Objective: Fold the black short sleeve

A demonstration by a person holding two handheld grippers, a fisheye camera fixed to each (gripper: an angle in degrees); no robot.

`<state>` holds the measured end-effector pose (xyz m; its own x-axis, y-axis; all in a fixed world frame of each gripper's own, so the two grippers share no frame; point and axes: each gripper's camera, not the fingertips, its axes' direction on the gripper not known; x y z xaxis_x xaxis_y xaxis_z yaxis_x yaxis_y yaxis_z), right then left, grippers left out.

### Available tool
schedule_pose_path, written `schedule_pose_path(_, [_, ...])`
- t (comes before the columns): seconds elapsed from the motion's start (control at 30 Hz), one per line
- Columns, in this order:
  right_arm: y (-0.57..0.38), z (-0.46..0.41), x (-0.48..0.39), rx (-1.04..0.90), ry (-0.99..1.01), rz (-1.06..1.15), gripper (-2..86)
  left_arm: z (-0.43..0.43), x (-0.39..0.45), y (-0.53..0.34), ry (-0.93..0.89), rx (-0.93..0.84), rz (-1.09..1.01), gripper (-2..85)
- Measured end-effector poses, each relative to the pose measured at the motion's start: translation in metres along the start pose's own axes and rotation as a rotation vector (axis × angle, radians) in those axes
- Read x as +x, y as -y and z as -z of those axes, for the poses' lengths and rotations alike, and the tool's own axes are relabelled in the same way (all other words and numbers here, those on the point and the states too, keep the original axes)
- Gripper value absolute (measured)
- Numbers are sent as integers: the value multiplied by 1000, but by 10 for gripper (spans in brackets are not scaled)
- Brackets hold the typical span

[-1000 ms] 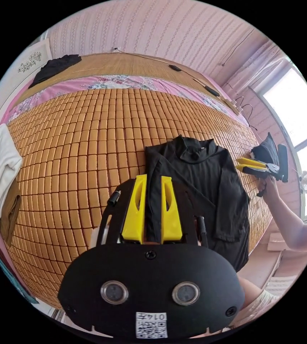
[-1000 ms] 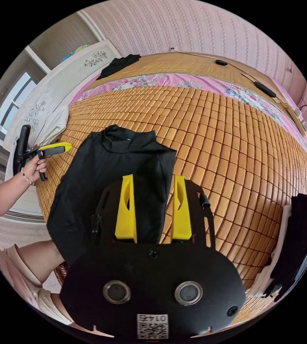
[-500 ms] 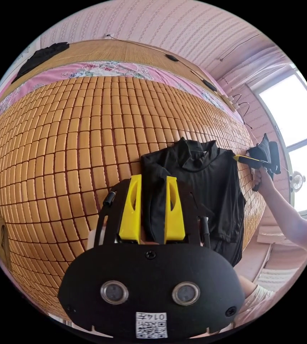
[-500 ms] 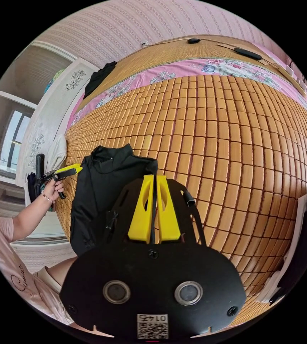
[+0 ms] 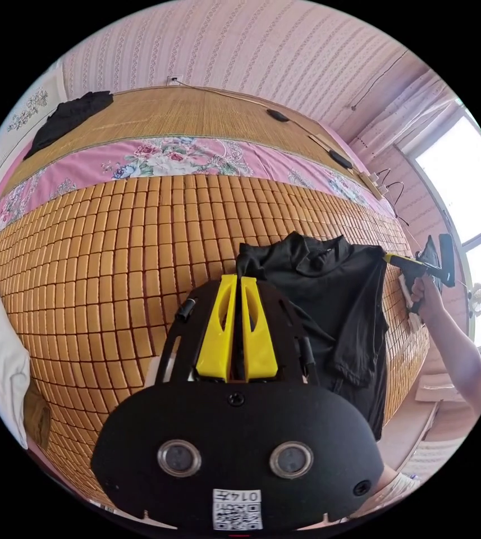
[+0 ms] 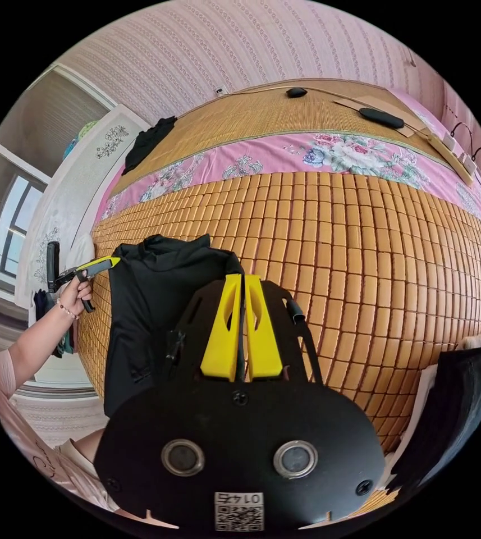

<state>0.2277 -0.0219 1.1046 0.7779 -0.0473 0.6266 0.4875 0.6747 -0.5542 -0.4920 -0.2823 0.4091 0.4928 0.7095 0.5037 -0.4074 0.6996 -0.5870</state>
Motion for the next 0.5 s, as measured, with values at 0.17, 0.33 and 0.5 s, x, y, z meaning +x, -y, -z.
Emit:
schedule_pose_path(0.17, [8, 12, 2, 30, -3, 0, 3, 9, -11, 14, -46, 57, 31, -10])
schedule_pose_path(0.33, [-31, 44, -14, 77, 85, 87, 4, 35, -9, -7, -96, 91, -96, -10])
schedule_pose_path(0.5, [-130, 80, -37, 108, 139, 165, 4, 66, -10, -75, -120, 63, -217, -10])
